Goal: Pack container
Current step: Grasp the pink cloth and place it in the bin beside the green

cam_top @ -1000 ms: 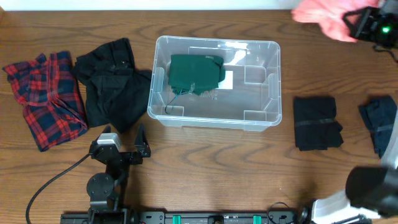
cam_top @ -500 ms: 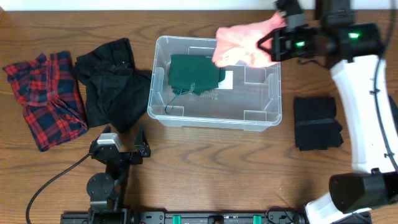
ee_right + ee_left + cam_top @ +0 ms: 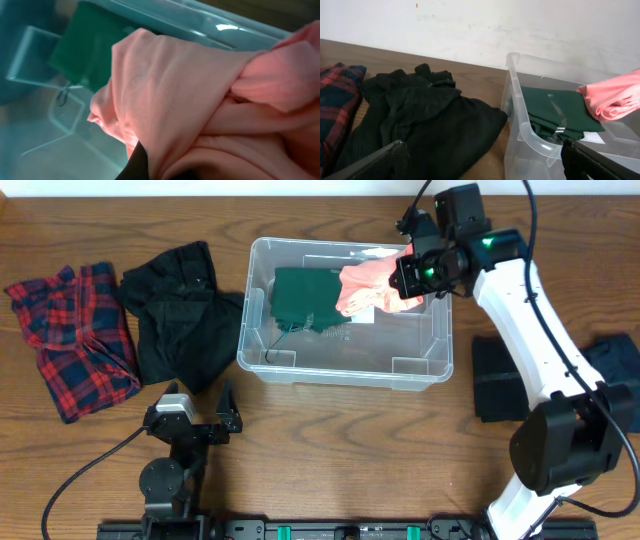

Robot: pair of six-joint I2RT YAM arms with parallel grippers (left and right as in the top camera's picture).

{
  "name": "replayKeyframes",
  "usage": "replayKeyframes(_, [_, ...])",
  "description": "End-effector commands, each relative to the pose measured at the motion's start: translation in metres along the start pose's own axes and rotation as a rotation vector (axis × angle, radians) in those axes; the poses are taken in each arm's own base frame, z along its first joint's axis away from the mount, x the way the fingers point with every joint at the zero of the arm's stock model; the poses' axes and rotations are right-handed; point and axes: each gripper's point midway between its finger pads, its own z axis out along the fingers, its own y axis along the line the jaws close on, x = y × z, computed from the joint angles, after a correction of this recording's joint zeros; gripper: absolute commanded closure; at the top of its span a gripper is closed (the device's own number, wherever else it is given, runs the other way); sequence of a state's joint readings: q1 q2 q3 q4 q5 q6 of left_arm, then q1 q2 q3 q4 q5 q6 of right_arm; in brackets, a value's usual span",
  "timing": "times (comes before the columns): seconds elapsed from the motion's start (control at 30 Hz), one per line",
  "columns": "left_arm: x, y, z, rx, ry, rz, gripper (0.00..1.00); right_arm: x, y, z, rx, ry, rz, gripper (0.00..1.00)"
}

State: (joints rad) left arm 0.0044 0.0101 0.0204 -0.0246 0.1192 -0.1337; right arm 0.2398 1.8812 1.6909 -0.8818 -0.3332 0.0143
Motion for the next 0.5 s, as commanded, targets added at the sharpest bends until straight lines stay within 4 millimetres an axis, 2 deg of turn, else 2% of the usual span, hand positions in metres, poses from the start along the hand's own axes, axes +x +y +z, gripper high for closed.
replayKeyframes(0.0, [0.015,0.001,0.001,0.003,0.047,0.002,0.02,-0.003,-0.01,0.003,0.059,-0.024,-0.003,0.96])
replayKeyframes(0.1, [0.016,0.001,0.001,0.002,0.048,0.002,0.02,-0.003,-0.021,0.003,0.118,-0.027,-0.015,0.45])
replayKeyframes(0.13, [0.016,0.001,0.001,0.002,0.048,0.002,0.02,-0.003,-0.023,0.003,0.125,-0.026,-0.025,0.32])
replayKeyframes(0.17, [0.015,0.001,0.001,0.002,0.047,0.002,0.02,-0.003,-0.023,0.003,0.127,-0.025,-0.029,0.24])
replayKeyframes(0.23, [0.015,0.001,0.001,0.002,0.047,0.002,0.02,-0.003,-0.023,0.003,0.127,-0.026,-0.031,0.19])
replayKeyframes(0.37, [0.015,0.001,0.001,0.002,0.047,0.002,0.02,-0.006,-0.021,0.0,0.121,-0.035,-0.034,0.2])
replayKeyframes(0.47, [0.016,0.001,0.001,0.002,0.048,0.002,0.02,-0.011,-0.013,-0.009,0.097,-0.058,-0.041,0.22])
